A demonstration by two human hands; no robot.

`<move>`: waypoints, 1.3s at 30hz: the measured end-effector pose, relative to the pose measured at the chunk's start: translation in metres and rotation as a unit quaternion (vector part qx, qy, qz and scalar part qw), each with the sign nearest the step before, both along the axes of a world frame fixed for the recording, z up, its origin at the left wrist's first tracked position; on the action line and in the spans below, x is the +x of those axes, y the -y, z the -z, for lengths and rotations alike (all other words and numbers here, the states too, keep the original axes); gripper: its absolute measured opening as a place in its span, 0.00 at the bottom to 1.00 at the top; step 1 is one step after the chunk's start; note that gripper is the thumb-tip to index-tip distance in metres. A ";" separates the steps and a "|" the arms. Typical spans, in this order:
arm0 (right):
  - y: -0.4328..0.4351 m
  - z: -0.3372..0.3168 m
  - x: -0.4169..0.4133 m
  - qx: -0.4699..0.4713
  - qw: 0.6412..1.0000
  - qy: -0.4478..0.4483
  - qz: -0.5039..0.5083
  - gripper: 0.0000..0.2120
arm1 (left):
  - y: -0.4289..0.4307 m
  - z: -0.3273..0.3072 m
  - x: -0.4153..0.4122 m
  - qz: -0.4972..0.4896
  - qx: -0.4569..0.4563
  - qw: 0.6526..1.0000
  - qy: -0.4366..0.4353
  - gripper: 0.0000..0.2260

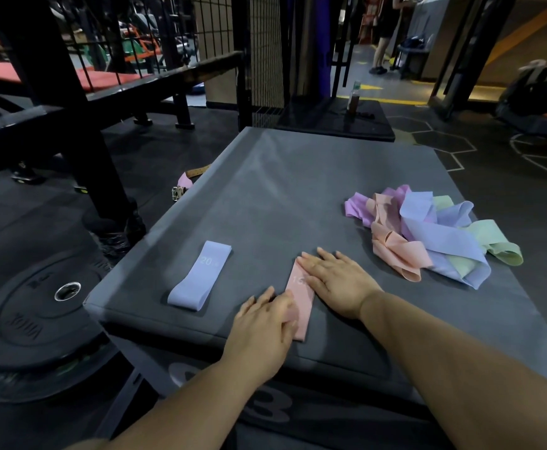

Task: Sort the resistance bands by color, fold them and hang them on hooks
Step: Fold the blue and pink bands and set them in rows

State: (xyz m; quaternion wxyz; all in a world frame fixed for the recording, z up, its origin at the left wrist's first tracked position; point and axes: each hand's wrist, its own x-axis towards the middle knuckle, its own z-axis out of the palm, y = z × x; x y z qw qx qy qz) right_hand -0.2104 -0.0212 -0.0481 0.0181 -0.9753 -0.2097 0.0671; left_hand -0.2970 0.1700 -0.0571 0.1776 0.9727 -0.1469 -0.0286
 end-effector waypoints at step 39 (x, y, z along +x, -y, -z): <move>0.000 0.003 -0.001 0.000 1.000 0.001 0.009 0.25 | 0.002 -0.005 -0.002 0.040 0.124 0.989 -0.076 0.25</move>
